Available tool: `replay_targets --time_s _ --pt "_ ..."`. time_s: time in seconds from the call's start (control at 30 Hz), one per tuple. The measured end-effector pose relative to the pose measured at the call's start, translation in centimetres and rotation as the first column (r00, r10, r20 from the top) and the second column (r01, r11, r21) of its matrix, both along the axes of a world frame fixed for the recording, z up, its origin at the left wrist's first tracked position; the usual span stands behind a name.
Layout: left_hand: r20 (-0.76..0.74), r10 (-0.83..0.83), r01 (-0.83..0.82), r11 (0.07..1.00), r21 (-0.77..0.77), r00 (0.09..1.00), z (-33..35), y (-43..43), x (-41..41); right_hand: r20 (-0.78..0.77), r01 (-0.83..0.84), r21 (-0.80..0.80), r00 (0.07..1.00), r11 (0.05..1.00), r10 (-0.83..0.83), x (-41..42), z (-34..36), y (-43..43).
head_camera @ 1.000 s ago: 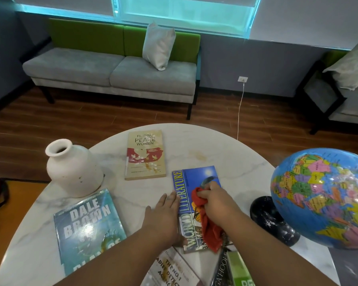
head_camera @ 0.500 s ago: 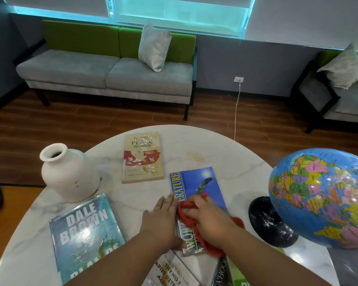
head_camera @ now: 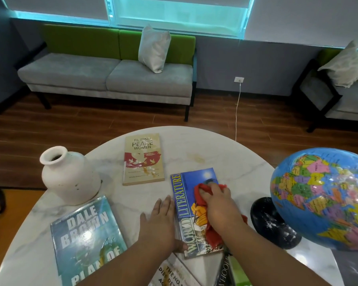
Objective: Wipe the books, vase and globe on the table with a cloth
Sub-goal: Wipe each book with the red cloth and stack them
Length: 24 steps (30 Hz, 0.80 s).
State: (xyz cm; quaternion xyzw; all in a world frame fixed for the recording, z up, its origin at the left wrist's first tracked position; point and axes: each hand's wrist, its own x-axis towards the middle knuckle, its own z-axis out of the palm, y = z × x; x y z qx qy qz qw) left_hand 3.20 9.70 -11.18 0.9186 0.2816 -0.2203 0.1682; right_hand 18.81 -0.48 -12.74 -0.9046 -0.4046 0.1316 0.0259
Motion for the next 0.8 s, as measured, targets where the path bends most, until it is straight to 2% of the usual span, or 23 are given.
replay_targets --time_s 0.03,0.1,0.17,0.23,0.3,0.33,0.37,0.47,0.5,0.53,0.63,0.67,0.73,0.8 --pt "-0.002 0.007 -0.007 1.000 -0.002 1.000 0.0 0.0 0.0 0.021 -0.014 -0.008 1.000 1.000 0.015 -0.5 0.3 0.5" --pt "-0.017 0.011 -0.011 1.000 -0.002 1.000 0.0 0.0 0.1 -0.017 -0.212 0.024 0.977 0.977 0.212 -2.0 0.0 1.0" --pt "-0.036 0.010 -0.011 1.000 -0.003 0.999 -0.1 0.1 0.0 -0.057 -0.391 0.074 0.917 0.918 0.395 -2.4 -0.5 0.5" --pt "-0.048 0.000 0.000 1.000 -0.004 0.999 -0.1 0.3 0.1 -0.041 -0.332 0.081 0.941 0.940 0.336 -0.6 -0.5 0.8" --pt "-0.058 -0.010 0.009 1.000 -0.011 0.998 0.0 0.4 0.2 -0.009 -0.085 0.035 0.996 0.996 0.086 0.8 0.0 1.4" --pt "-0.063 -0.011 0.010 1.000 -0.015 0.998 0.0 0.4 0.2 0.017 -0.015 0.017 1.000 1.000 0.015 0.8 0.2 1.8" --pt "-0.065 -0.013 0.012 1.000 -0.016 0.998 0.0 0.4 0.2 0.029 -0.038 0.013 0.999 0.999 0.037 0.4 0.3 2.4" --pt "-0.060 -0.015 0.013 1.000 -0.023 0.998 0.0 0.4 0.2 -0.032 -0.356 0.066 0.933 0.932 0.359 -1.1 -0.7 2.5" --pt "-0.057 -0.014 0.012 1.000 -0.027 0.998 0.0 0.5 0.2 -0.048 -0.398 0.091 0.914 0.913 0.403 -0.8 -0.9 2.3" --pt "-0.056 -0.016 0.014 0.999 -0.029 0.998 0.0 0.6 0.2 -0.052 -0.365 0.110 0.927 0.924 0.372 0.1 -0.9 2.5" --pt "-0.056 -0.019 0.017 0.999 -0.038 0.998 -0.1 0.7 0.3 -0.004 -0.045 0.097 0.999 0.994 0.045 1.8 -0.4 3.6" --pt "-0.054 -0.015 0.013 0.999 -0.040 0.998 -0.1 0.8 0.4 0.023 -0.021 0.078 1.000 0.997 0.019 1.3 -0.2 4.2" --pt "-0.062 -0.022 0.019 0.999 -0.042 0.998 -0.1 0.8 0.4 0.041 -0.165 0.051 0.986 0.985 0.163 -0.3 -0.1 5.3" --pt "-0.071 -0.030 0.027 0.999 -0.042 0.997 -0.1 0.8 0.4 0.008 -0.357 0.056 0.934 0.933 0.357 -1.1 -0.6 5.4"
